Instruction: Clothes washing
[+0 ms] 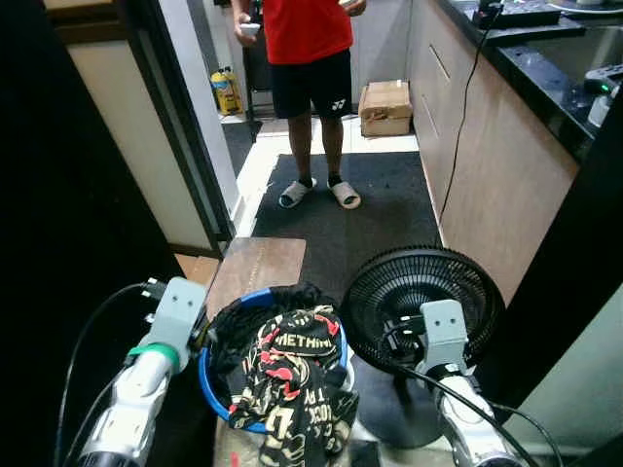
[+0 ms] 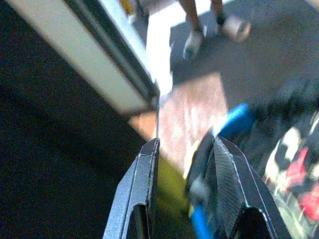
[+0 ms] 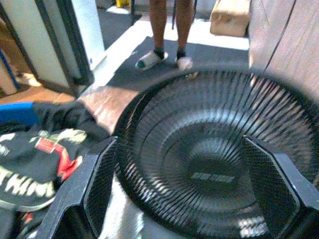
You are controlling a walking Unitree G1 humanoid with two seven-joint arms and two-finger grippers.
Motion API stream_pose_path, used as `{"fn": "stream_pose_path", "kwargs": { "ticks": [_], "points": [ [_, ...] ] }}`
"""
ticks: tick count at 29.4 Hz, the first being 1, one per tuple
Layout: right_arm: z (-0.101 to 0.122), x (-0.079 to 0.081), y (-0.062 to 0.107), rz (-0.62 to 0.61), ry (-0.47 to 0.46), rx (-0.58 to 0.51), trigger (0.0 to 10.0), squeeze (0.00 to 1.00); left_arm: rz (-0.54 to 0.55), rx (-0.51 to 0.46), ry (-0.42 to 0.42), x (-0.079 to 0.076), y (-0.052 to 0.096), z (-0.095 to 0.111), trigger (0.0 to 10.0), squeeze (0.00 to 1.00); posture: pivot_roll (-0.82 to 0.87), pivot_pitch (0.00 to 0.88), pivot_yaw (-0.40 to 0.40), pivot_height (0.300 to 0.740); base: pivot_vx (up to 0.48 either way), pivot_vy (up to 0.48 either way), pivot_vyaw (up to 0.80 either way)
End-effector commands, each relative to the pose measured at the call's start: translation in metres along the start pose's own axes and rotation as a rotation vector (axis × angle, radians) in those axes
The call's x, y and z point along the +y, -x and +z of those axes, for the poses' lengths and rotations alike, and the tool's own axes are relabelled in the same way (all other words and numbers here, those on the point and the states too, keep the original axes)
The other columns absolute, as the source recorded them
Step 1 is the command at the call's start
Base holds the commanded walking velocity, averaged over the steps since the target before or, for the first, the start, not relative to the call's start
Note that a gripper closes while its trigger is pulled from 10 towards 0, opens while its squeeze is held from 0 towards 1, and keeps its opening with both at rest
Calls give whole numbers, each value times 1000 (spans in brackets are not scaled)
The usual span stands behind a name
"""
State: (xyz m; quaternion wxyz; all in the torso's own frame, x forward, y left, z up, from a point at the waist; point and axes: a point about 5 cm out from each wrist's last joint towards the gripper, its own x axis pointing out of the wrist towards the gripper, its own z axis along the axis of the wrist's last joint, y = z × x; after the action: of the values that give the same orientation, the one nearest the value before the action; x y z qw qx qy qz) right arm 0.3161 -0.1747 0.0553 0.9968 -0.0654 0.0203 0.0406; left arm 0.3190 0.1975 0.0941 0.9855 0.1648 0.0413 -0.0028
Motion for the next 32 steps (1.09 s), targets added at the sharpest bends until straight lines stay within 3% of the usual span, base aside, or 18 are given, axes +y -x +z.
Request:
{"fn": "stream_pose_path", "kwargs": {
  "ticks": [1,10,21,23,27,31,32],
  "points": [
    [2,4,-2,30,2,4,10000,0,49,40,50,0,2,-12,10000,0,63,0,81,740,0,0,0],
    [5,0,-2,28,21,-19,10000,0,70,69,68,4,9,-20,10000,0,32,0,71,740,0,0,0],
    [1,6,17,23,33,-56,10000,0,80,67,59,7,2,-21,10000,0,-62,0,61,740,0,0,0],
    [1,2,19,7,32,-59,10000,0,70,57,51,6,1,-19,10000,0,-59,0,43,740,0,0,0],
    [-3,-12,25,-41,37,-41,10000,0,37,-28,32,1,-6,5,10000,0,-61,0,21,740,0,0,0],
    [-1,-11,24,-43,32,-46,10000,0,8,-53,33,-1,-7,13,10000,0,-61,0,40,740,0,0,0],
    [0,-9,23,-37,36,-47,10000,0,3,-32,36,-2,-7,9,10000,0,-72,0,86,740,0,0,0]
  ]
}}
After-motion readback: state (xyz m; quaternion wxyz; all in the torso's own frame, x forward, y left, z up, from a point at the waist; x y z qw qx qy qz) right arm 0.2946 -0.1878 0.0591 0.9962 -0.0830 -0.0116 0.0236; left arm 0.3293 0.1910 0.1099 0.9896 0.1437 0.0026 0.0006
